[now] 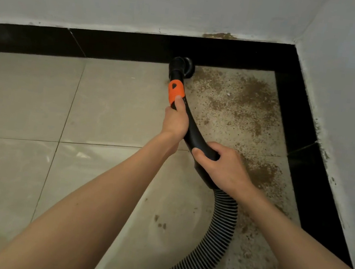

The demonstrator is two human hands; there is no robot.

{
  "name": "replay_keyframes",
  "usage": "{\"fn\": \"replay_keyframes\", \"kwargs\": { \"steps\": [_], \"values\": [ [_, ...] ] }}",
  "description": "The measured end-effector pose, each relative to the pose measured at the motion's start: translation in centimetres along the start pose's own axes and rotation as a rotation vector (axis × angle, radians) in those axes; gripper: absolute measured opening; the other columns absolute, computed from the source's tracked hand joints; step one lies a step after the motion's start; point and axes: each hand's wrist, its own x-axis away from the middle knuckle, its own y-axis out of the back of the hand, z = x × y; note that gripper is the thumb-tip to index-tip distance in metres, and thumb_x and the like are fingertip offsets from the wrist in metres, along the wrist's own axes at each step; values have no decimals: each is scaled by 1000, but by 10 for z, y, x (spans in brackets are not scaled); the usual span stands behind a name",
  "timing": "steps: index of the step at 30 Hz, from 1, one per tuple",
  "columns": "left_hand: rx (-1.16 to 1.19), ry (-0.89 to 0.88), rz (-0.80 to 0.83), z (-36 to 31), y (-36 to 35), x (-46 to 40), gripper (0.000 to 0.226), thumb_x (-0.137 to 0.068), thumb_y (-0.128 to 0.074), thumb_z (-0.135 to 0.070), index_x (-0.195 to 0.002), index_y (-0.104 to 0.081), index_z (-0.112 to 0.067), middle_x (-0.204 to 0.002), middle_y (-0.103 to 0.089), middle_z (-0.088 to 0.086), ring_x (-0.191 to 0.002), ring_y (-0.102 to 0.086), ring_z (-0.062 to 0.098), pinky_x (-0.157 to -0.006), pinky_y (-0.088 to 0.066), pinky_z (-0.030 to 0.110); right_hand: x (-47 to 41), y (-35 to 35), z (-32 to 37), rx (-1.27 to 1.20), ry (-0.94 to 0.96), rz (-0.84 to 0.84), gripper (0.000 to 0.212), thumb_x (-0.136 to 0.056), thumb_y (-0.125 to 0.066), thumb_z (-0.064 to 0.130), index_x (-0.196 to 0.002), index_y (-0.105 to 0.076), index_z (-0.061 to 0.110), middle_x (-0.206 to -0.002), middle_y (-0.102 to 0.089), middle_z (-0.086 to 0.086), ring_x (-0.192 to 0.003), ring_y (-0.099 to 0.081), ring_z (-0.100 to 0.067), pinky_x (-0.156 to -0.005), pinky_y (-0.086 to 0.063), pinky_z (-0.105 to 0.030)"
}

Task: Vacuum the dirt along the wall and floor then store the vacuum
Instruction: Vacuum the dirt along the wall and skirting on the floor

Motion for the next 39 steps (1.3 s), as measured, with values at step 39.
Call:
{"fn": "replay_keyframes", "kwargs": {
  "steps": [39],
  "values": [
    [-76, 48, -17, 8, 18, 29, 64, -97, -20, -53, -124, -48, -3, -113, -61, 17, -100, -59, 30, -93, -49, 43, 34, -8, 10, -24, -20, 44, 29, -81, -60, 56, -77, -67, 28, -71, -69, 0, -66, -67, -19, -67, -57, -47]
  ]
}}
